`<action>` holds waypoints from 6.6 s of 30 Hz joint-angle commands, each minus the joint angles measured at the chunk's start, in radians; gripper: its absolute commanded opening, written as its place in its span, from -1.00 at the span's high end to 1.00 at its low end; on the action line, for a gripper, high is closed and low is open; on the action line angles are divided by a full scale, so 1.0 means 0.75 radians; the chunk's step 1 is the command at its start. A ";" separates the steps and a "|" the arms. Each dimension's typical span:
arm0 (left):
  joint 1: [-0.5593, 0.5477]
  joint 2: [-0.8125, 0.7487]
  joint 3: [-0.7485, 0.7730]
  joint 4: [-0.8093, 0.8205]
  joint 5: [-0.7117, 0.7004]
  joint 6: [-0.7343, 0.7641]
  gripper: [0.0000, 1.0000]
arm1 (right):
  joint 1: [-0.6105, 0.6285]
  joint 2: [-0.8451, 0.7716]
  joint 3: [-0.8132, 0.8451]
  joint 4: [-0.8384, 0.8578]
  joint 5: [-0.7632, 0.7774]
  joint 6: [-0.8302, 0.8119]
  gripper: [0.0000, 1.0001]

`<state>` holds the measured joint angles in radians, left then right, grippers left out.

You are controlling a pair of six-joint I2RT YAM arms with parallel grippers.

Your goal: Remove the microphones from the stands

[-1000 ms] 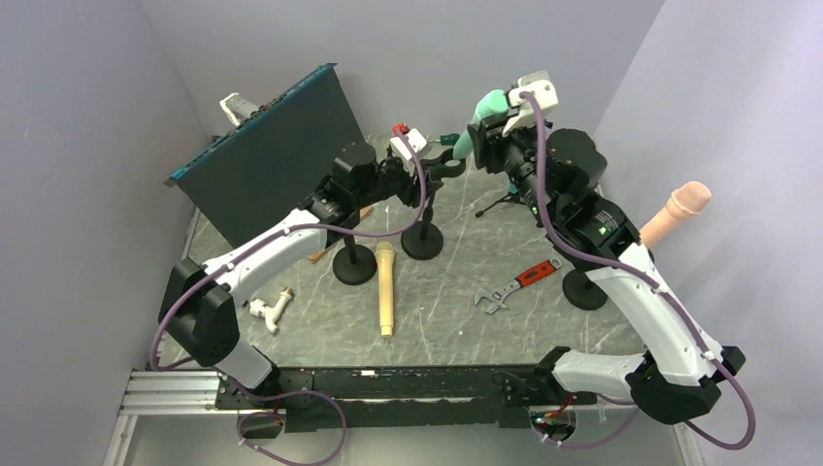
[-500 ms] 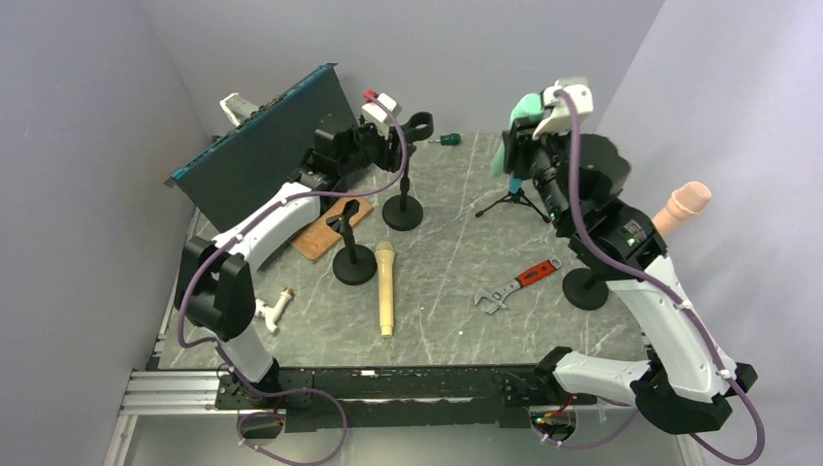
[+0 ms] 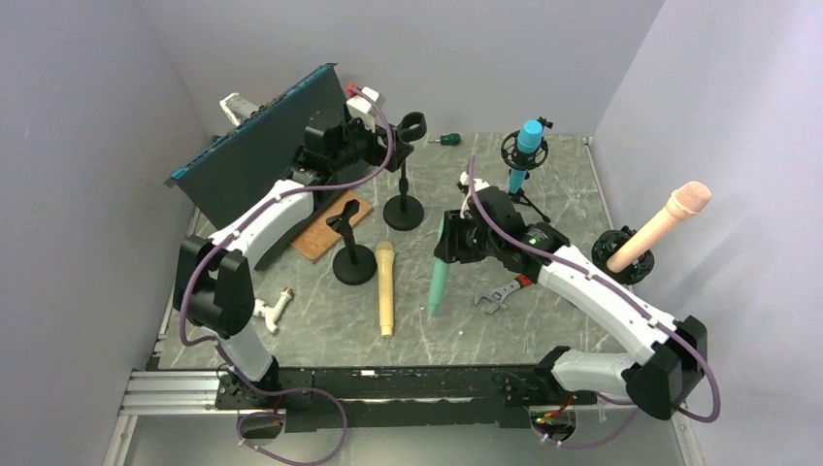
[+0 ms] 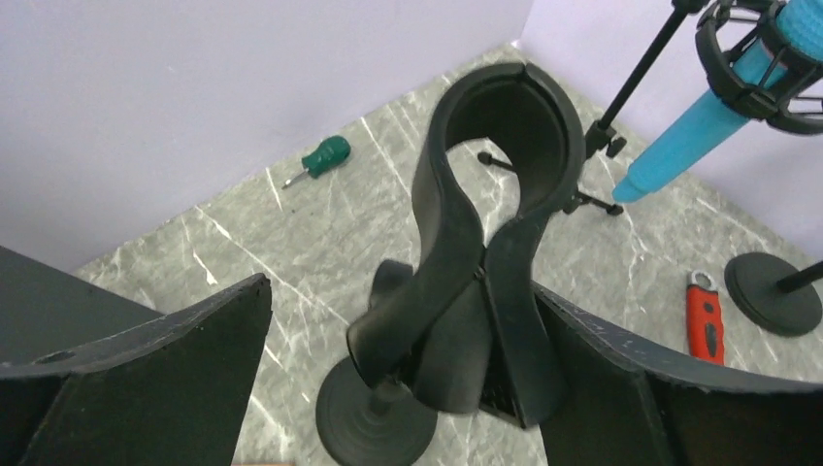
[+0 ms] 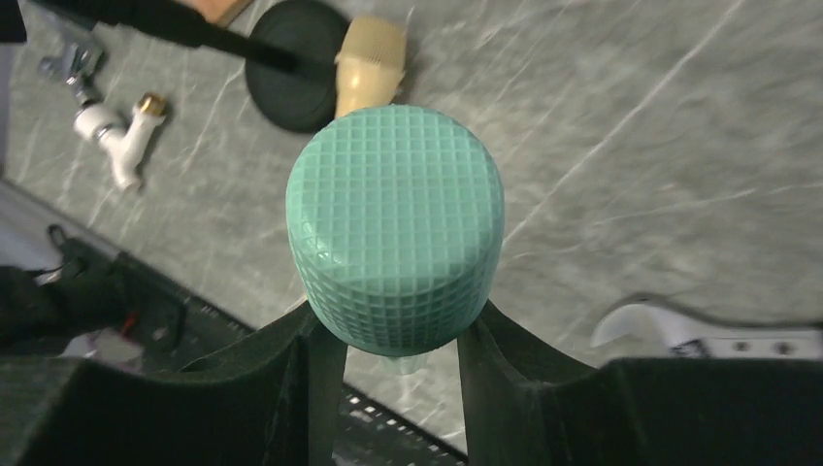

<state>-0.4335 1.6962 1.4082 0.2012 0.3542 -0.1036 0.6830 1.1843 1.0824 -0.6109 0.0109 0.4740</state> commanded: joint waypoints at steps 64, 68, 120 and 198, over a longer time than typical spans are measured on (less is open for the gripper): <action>-0.208 -0.880 -0.263 -0.375 -0.597 0.257 -0.99 | -0.040 0.340 0.183 0.286 0.165 0.175 -0.79; -0.217 -0.908 -0.290 -0.341 -0.641 0.271 -0.99 | -0.102 0.303 0.347 0.348 0.135 0.158 -0.83; -0.237 -0.894 -0.280 -0.365 -0.699 0.337 -0.99 | -0.317 0.854 0.387 0.686 -0.127 0.190 -0.44; -0.356 -0.900 -0.281 -0.369 -0.796 0.427 -0.99 | -0.348 0.358 0.672 0.168 0.984 -0.402 -0.16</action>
<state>-0.6952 1.0340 1.1866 -0.1009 -0.2344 0.2054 0.4274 1.4551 1.5539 -0.5468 0.7399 0.1867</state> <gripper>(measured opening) 0.994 0.611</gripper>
